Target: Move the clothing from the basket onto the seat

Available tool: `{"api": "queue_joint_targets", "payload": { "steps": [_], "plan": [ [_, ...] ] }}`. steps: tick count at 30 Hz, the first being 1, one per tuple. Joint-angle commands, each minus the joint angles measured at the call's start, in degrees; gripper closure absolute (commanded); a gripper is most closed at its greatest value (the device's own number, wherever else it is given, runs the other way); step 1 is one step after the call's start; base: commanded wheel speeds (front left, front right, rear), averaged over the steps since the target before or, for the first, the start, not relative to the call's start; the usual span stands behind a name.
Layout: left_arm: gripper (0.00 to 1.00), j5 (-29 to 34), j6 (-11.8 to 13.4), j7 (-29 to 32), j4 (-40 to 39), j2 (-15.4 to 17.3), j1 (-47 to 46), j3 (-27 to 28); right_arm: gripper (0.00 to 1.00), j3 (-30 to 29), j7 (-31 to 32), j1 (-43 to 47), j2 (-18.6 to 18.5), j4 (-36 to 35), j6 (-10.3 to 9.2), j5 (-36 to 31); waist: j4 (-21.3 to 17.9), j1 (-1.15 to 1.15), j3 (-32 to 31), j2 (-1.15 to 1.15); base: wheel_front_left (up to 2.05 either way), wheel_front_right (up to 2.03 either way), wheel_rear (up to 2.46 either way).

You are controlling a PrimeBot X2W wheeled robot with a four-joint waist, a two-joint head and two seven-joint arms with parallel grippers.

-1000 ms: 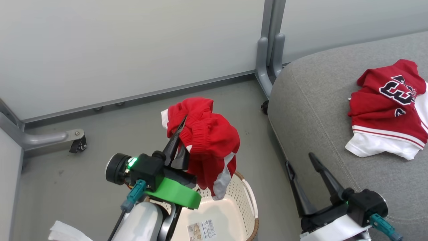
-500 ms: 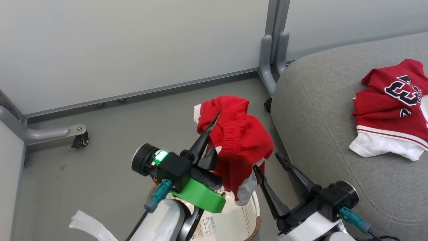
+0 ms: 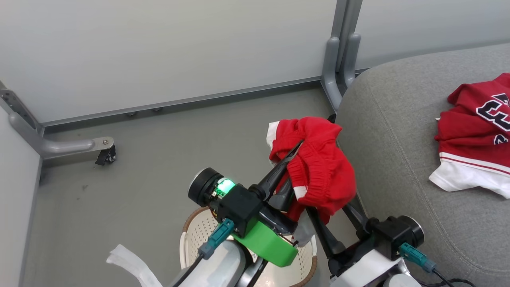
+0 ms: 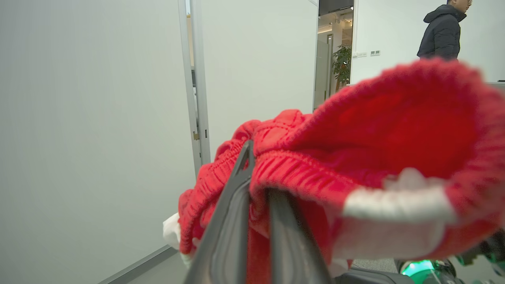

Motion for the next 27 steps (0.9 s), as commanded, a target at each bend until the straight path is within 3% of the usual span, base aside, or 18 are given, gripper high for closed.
{"api": "queue_joint_targets", "payload": {
  "steps": [1, 22, 23, 24, 27],
  "plan": [
    [1.00, -0.31, 0.20, -0.03, 0.21, 0.03, -0.89, -0.05, 1.00, 0.04, -0.08, 0.71, -0.33, -0.23, -0.07, -0.02, 0.17, 0.00, 0.11, 0.66, 0.00, 0.00, 0.00],
    [0.98, -1.10, 0.58, -0.03, 4.82, 0.02, 0.87, 1.58, 1.00, 0.68, -0.08, 2.50, -2.18, -1.42, -0.07, 0.26, 0.17, 0.00, -0.24, 0.66, 0.00, 0.00, 0.00],
    [0.29, -1.07, 0.59, -0.03, 5.03, 0.02, 0.92, 1.65, 1.00, 0.70, -0.08, 2.51, -2.23, -1.43, -0.07, 0.30, 0.15, 0.00, -0.23, 0.66, 0.00, 0.00, 0.00],
    [0.00, -0.90, 0.83, -0.03, 5.31, 0.02, 0.85, 1.91, 1.00, 0.74, -0.08, 2.50, -2.27, -1.44, -0.07, 0.32, 0.13, 0.00, -0.21, 0.66, 0.00, 0.00, 0.00],
    [0.00, -0.45, 1.21, -0.03, 5.68, 0.03, 0.77, 2.64, 1.00, 0.95, -0.08, 2.30, -2.34, -1.41, -0.07, 0.37, -0.03, 0.00, -0.10, 0.66, 0.00, 0.00, 0.00]
  ]
}}
